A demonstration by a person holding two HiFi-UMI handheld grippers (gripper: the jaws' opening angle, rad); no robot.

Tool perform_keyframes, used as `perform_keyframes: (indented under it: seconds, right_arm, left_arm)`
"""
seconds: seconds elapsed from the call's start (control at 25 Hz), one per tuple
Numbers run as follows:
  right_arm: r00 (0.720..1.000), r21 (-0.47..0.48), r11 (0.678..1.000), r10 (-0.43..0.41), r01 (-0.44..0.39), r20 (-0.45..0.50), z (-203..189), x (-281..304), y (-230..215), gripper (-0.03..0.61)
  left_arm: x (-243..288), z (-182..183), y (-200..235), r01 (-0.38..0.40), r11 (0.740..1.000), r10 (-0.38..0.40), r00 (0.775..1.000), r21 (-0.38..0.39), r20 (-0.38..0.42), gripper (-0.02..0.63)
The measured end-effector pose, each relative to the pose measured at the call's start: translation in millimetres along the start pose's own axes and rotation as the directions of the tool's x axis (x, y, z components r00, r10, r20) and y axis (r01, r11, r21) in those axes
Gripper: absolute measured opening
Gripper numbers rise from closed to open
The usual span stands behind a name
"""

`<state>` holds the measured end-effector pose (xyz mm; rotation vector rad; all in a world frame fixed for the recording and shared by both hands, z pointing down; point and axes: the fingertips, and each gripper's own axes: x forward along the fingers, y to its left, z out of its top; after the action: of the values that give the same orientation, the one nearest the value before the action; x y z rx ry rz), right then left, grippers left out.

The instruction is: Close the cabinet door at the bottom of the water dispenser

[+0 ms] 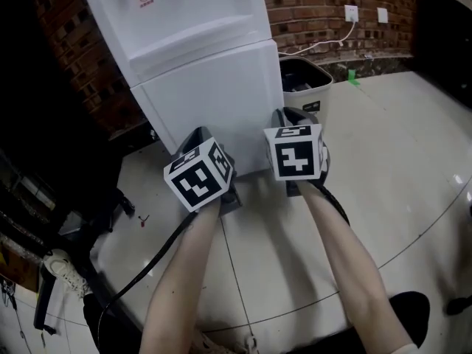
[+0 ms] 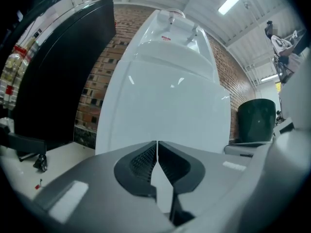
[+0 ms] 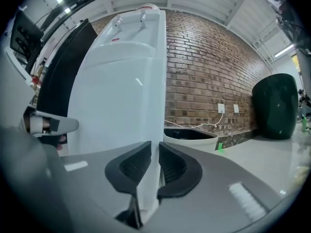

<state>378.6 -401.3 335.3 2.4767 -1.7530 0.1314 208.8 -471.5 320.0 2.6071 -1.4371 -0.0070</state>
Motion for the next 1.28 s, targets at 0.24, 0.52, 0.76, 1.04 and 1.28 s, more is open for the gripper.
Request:
perform_keyframes:
  seconds: [0.24,0.52,0.76,1.04,1.28]
  right_arm:
    - [1.000,0.030,1.000,0.001,0.000,-0.011,-5.0,11.1,-1.4,0.003]
    - [1.000,-0.013,1.000,0.002,-0.002,-0.006,1.0,9.4,1.5,0.002]
    - [1.000,-0.035,0.999,0.014,-0.014,-0.015,4.6,-9.4,8.1,0.001]
    - [0.996,0.000,0.997,0.081,-0.082,0.048,35.4,-86.7,42.9,0.001]
    - [0.975,-0.008,0.985,0.169,-0.170,0.141,76.0,-193.3,87.3,0.000]
  left_arm:
    - [10.5,2.7,0.6,0.001,0.998,0.000,1.000,0.056,-0.016,0.021]
    - [7.9,15.3,3.8,-0.006,0.998,0.006,1.000,0.055,0.003,0.023]
    - [-9.3,19.6,3.9,-0.005,0.999,0.005,1.000,0.035,0.001,0.021]
    - [-88.0,34.3,4.8,0.022,1.000,-0.021,1.000,-0.020,0.015,0.016]
    - [-202.7,67.9,27.0,0.029,0.997,-0.026,0.998,-0.074,0.049,0.015]
